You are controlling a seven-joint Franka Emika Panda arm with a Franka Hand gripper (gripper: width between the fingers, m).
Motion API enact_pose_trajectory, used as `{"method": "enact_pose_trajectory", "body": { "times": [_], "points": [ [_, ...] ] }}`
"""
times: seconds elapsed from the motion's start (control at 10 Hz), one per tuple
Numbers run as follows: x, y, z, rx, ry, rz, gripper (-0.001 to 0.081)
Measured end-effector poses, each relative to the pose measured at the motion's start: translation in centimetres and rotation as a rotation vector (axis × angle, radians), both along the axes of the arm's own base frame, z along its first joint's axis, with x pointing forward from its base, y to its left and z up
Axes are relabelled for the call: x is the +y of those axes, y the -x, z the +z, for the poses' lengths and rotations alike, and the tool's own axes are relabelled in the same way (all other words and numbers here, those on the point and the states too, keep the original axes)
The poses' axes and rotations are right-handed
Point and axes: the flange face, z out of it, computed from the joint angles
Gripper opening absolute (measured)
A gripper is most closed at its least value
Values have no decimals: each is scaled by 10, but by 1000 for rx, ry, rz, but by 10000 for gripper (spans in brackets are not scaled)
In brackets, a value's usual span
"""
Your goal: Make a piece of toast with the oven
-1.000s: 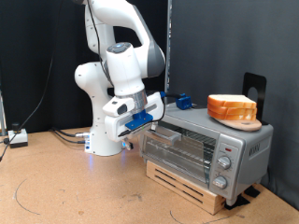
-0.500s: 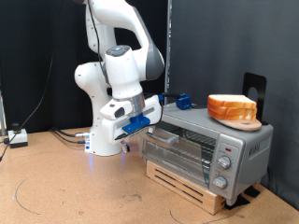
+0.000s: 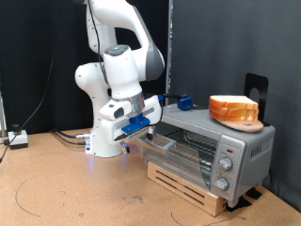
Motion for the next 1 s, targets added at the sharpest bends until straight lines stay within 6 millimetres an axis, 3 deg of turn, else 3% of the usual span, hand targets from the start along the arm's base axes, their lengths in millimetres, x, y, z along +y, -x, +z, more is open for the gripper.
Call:
{"method": "enact_pose_trajectory", "body": {
  "times": [0.7, 1.0],
  "points": [
    [-4, -22, 3, -41, 3, -59, 804],
    [-1, -35, -9, -3, 30, -96, 804]
  ]
}}
